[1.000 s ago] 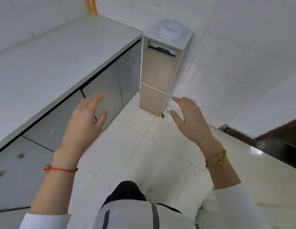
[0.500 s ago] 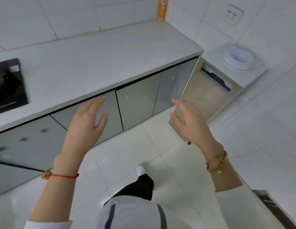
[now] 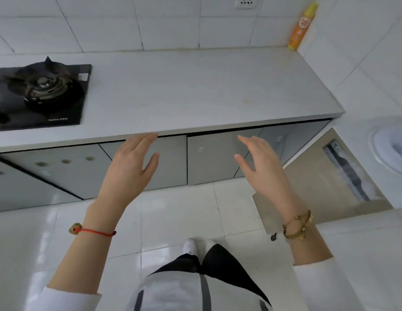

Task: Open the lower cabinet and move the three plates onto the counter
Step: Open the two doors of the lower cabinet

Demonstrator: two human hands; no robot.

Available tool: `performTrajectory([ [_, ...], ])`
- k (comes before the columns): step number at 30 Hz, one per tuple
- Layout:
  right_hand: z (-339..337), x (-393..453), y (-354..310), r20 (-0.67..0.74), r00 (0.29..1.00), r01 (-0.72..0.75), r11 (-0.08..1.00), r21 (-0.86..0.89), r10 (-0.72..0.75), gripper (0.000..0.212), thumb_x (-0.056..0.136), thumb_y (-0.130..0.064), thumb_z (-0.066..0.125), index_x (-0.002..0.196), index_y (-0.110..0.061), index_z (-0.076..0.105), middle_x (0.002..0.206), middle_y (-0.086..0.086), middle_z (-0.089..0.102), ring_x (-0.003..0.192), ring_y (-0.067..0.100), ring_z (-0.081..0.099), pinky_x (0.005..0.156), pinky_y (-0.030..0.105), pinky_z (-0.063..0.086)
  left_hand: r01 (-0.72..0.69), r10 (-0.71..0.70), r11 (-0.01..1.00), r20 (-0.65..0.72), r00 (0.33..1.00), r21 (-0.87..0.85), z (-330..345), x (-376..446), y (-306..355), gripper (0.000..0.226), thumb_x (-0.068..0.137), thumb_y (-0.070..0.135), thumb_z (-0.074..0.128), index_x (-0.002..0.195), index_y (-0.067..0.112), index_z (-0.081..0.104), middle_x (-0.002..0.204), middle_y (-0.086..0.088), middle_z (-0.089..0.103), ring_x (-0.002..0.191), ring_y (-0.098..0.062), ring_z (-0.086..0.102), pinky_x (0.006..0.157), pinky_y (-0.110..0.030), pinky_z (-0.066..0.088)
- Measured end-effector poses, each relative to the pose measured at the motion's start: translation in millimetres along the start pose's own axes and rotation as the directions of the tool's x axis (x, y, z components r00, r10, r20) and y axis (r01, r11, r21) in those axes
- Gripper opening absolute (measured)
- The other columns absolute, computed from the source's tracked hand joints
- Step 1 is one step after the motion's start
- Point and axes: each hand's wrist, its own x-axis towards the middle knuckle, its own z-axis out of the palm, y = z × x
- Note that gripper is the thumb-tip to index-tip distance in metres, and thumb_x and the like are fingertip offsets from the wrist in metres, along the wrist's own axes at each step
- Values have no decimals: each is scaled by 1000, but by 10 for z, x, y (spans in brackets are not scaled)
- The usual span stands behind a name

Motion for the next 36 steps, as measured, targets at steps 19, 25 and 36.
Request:
performTrajectory([
  [19,-4,1005,240,148,958,238,969,72,-246,48,99,-36,43,144,-19,39,146,1,44,142,19,28,117,37,25,246,-235,968,-156,959,55,228,169,211,43,96,18,54,138,11,48,136,-3,55,126,-21,49,108,-37,39],
  [25,23,1087,336,144,949,268,959,93,-279,47,99,-35,44,143,-19,40,144,1,45,142,18,28,117,35,24,266,-248,960,-183,951,85,307,167,245,43,96,19,53,137,10,49,136,-3,55,129,-21,48,109,-38,39],
  [36,733,1097,709,97,948,298,952,69,-304,46,100,-31,45,143,-17,40,147,4,42,142,18,26,113,24,16,286,-257,952,-216,942,111,1038,27,-104,41,96,20,52,137,12,50,129,-3,60,121,-21,52,102,-35,43],
])
